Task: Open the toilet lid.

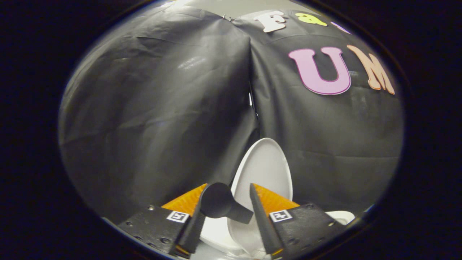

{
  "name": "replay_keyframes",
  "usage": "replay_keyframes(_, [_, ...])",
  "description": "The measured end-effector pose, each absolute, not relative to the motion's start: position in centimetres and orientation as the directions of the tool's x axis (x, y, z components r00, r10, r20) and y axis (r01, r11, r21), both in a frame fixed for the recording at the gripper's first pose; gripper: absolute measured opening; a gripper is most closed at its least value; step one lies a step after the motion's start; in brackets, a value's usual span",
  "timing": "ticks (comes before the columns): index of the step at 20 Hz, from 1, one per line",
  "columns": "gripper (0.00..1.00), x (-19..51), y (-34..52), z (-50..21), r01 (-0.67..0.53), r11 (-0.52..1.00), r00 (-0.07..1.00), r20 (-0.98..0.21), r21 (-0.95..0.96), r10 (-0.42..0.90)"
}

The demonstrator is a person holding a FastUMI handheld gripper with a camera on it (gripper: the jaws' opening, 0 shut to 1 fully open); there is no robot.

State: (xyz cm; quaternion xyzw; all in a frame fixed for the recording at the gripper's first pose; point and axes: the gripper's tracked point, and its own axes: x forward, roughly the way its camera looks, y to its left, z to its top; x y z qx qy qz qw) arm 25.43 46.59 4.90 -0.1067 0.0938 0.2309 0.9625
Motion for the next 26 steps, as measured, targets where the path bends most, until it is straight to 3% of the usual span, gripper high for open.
replay_keyframes(5, [0.97,24.6,46.7,8.9,-0.503,0.849,0.864,-0.117,-0.162,0.489])
replay_keyframes(9, [0.97,23.4,44.7,12.2,-0.485,0.859,0.873,-0.031,-0.166,0.487])
replay_keyframes(14, [0.96,22.0,40.1,15.8,-0.374,0.913,0.922,0.04,-0.163,0.385])
replay_keyframes(26, [0.96,19.8,25.8,19.0,-0.149,0.974,0.984,0.074,-0.172,0.163])
